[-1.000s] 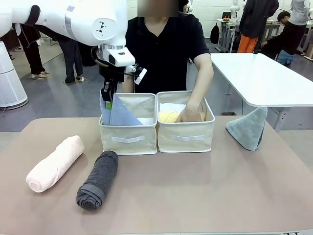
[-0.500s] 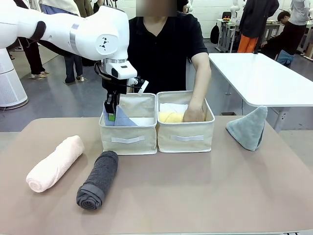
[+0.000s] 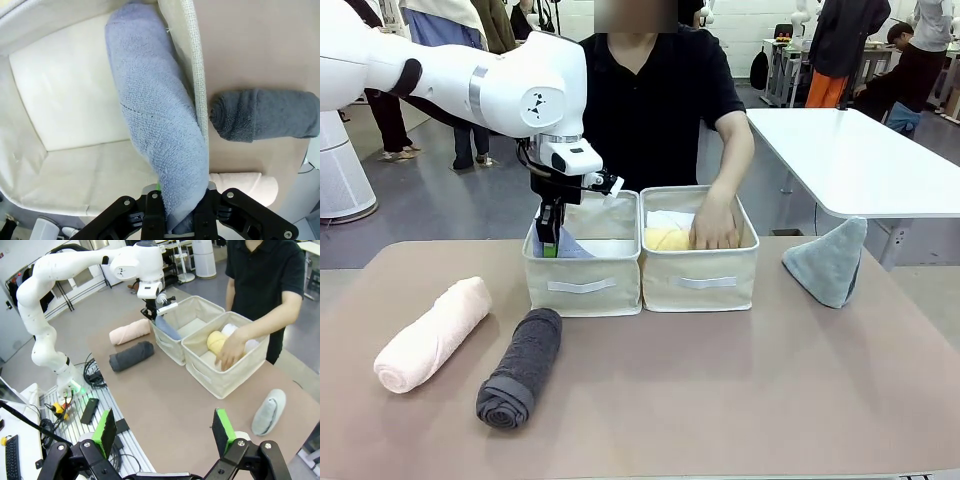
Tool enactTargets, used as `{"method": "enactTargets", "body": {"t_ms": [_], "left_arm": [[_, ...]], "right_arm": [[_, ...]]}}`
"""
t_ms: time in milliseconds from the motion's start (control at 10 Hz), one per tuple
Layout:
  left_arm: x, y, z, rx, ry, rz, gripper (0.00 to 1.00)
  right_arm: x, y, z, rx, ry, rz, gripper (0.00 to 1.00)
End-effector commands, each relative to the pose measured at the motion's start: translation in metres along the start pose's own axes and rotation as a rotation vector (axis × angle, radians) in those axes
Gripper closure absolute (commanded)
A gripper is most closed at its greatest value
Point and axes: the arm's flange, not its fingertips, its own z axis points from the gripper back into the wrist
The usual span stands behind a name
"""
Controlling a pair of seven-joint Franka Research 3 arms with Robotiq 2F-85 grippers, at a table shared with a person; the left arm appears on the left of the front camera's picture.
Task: Sort the towels based on their folding style.
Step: Pick up one triangle-folded towel and place it in the left Fabric basket.
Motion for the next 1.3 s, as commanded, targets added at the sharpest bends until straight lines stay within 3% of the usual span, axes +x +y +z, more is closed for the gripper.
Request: {"method": "enactTargets", "body": {"t_ms": [0,100,200,1200], "left_arm": [[0.004,-0.006,-0.007,0.003,0.006,0.003,0.23],[0.002,-0.006,-0.003,0.008,-0.006,0.005,0.23],[0.001,-0.006,0.0,0.012,-0.015,0.008,0.0],[-0.013,-0.009,0.025,0.045,-0.035,0.061,0.0]], "right_arm": [[0.0,-0.001,-0.002,0.016,-0.012,0.008,0.0],[0.0,-0.001,-0.002,0.016,-0.012,0.008,0.0],[0.0,-0.001,-0.002,0.016,-0.012,0.008,0.0],[0.0,-0.001,-0.002,0.016,-0.012,0.008,0.0]]}}
